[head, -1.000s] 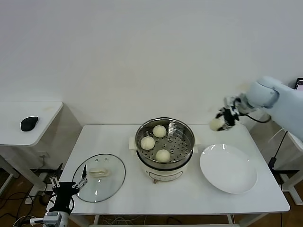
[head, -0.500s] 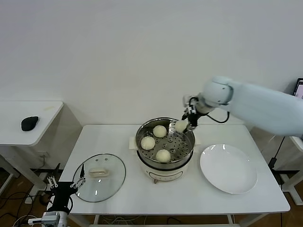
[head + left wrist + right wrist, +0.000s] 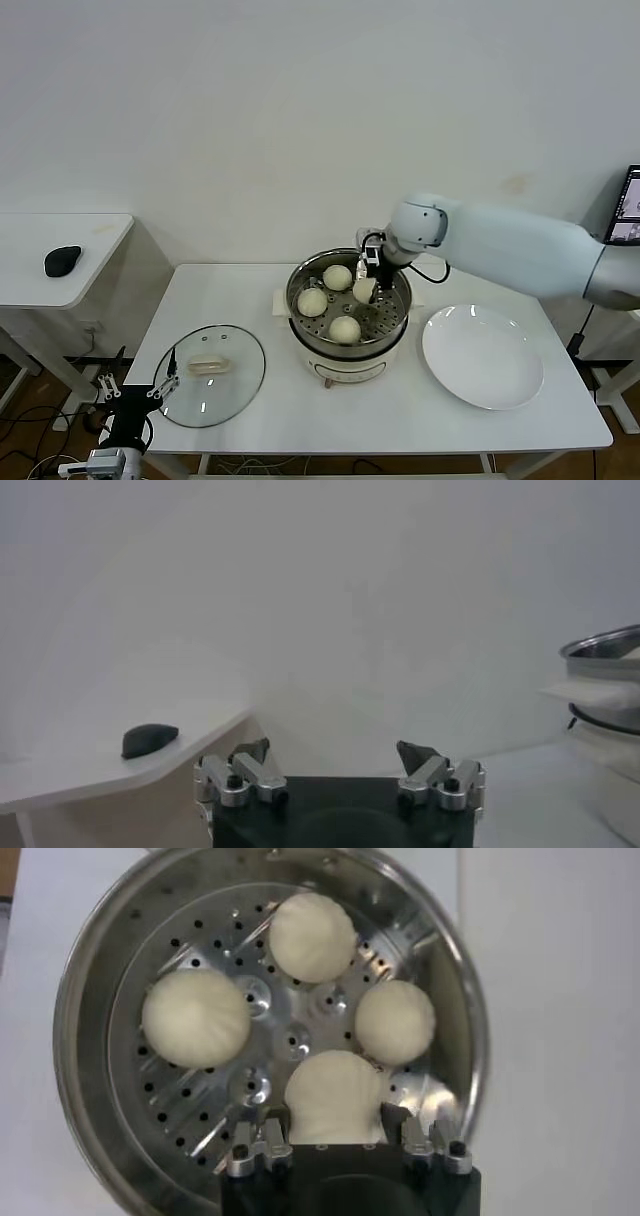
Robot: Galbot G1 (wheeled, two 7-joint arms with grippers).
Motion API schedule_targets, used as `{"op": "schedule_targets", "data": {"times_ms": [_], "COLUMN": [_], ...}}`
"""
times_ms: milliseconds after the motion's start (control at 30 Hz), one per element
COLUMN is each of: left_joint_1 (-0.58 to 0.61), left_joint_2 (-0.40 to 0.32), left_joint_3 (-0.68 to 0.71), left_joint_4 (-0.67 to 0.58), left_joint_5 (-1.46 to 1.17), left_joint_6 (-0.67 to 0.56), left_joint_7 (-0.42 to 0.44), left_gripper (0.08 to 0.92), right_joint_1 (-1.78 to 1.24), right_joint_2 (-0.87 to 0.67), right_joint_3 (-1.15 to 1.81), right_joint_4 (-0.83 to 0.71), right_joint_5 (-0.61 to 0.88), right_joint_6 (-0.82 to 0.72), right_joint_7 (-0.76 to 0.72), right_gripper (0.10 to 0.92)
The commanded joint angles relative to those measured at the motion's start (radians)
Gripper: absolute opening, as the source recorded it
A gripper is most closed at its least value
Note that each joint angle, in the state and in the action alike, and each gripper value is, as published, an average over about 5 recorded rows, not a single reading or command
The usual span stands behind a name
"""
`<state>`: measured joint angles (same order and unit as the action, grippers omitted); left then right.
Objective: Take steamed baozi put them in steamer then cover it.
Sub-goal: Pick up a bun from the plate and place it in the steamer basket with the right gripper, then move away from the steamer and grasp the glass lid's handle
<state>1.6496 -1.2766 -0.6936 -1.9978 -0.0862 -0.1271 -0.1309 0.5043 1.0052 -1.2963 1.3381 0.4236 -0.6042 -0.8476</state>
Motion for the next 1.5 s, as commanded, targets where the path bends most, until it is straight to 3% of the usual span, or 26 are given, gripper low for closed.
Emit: {"op": "schedule_targets", "data": {"times_ms": [33,300,500,667,900,1100,1233,1367,1500], "left_joint_1": [0.000,-0.002,0.000,-0.002,-0.009,-0.015,-0.017,-0.018,-0.015], "left_joint_2": [0.000,0.000,0.002,0.002,0.001,-0.003,-0.008,-0.017,-0.025], "left_joint_3": [0.002,0.002,0.002,0.003,0.010,0.019,0.027,0.037,0.055], "left_joint_4": [0.002,0.006,0.005,0.005,0.006,0.010,0.012,0.010,0.009], "left_joint_5": [0.000,0.001,0.003,0.005,0.010,0.015,0.018,0.018,0.029], "left_joint_6": [0.000,-0.002,-0.001,0.000,0.002,0.006,0.004,-0.006,-0.019], "left_joint_7": [0.000,-0.001,-0.001,-0.001,0.000,-0.002,-0.003,-0.006,-0.008], "left_gripper": [0.823,0.823,0.823,0.823,0.823,0.823,0.823,0.823,0.823], "right_joint_1": [-0.047,-0.067,-0.061,-0.043,-0.105,-0.524,-0.904,-1.310,-1.606], "right_joint_2": [0.029,0.016,-0.028,-0.123,-0.347,-0.554,-0.606,-0.554,-0.382], "right_joint_3": [0.002,0.028,0.072,0.134,0.255,0.654,0.946,1.311,1.625], "right_joint_4": [-0.020,-0.027,0.007,0.098,0.285,0.450,0.519,0.547,0.547], "right_joint_5": [-0.031,-0.038,-0.032,-0.030,-0.008,0.056,0.070,0.051,-0.079], "right_joint_6": [-0.023,-0.016,-0.013,-0.012,0.033,0.087,0.242,0.403,0.530], "right_joint_7": [0.014,0.026,0.023,0.024,0.151,0.513,0.690,0.799,0.811], "right_gripper": [0.568,0.587,0.741,0.814,0.823,0.823,0.823,0.823,0.823]}}
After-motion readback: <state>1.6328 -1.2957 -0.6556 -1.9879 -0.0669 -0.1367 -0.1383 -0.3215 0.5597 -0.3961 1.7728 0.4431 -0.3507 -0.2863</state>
